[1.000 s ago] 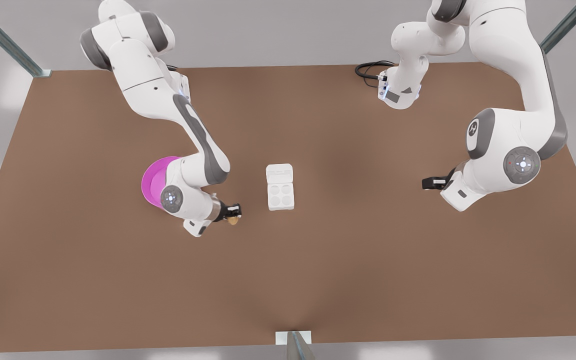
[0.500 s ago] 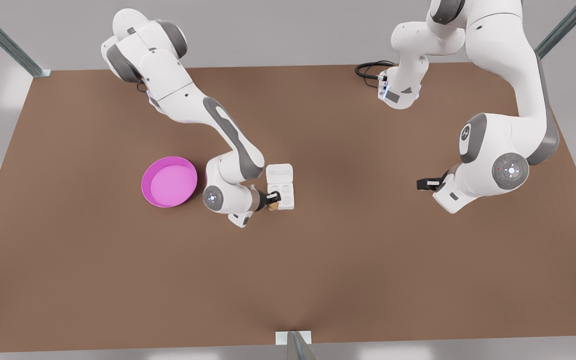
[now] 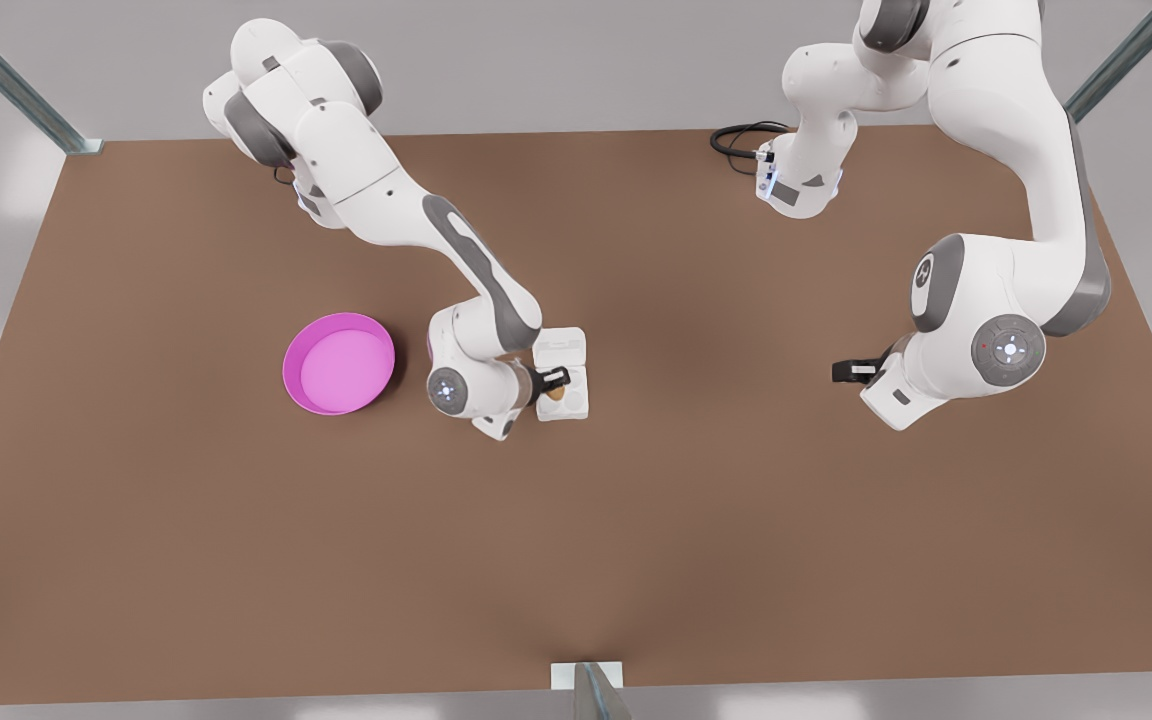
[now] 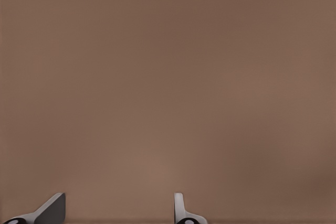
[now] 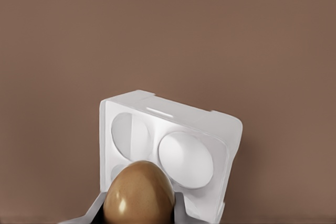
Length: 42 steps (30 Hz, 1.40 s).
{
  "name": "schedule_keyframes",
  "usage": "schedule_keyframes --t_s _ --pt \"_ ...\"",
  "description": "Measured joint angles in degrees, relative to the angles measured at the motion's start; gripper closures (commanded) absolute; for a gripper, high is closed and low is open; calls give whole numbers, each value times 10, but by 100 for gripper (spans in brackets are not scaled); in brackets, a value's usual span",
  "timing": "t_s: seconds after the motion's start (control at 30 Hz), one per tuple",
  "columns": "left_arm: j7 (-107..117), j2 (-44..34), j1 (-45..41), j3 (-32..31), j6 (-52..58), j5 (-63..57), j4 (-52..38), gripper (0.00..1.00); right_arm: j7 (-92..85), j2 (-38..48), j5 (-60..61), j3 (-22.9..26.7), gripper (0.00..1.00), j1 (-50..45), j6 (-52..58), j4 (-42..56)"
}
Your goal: Pack egg into the box and close the box lid
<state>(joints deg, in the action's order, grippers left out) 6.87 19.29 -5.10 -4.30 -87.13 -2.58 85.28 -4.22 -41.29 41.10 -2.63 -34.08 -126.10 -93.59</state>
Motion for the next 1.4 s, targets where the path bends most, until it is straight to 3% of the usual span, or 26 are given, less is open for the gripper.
schedule_keyframes --t_s 0.03,0.07,0.1,0.57,0.8,0.87,0.97,1.03,1.07,1.1,1.13,1.3,1.4 --pt "0 0 0 0 0 0 0 0 0 0 0 0 52 0 0 0" --pt "0 0 0 0 0 0 -1 0 0 0 -1 0 40 0 1 0" --pt "0 0 0 0 0 -1 -1 0 0 0 -2 0 0 0 1 1" --pt "0 0 0 0 -1 -4 -2 0 1 12 0 0 0 34 24 19" --pt "-1 0 0 0 0 -4 -13 0 -6 32 -22 6 0 183 91 81" --pt "-1 0 3 -5 0 -2 -13 0 -7 35 -81 32 0 230 136 165" --pt "-1 11 -5 -101 -2 3 -12 0 -17 38 -272 68 0 286 211 238" --pt "8 32 -59 -131 -14 4 -12 0 -29 45 -380 93 0 302 238 259" --pt "18 42 -96 -136 -20 4 -13 40 -36 68 -415 100 0 306 252 263" --pt "27 47 -128 -139 -24 4 -13 63 -43 103 -441 104 0 305 272 262" --pt "37 50 -161 -140 -25 3 -12 76 -49 137 -460 105 0 302 296 262" --pt "108 74 -310 -142 -23 1 -31 79 -65 355 -493 73 0 319 378 79" --pt "166 104 -352 -141 -22 18 -63 79 -66 358 -495 61 0 319 391 45"
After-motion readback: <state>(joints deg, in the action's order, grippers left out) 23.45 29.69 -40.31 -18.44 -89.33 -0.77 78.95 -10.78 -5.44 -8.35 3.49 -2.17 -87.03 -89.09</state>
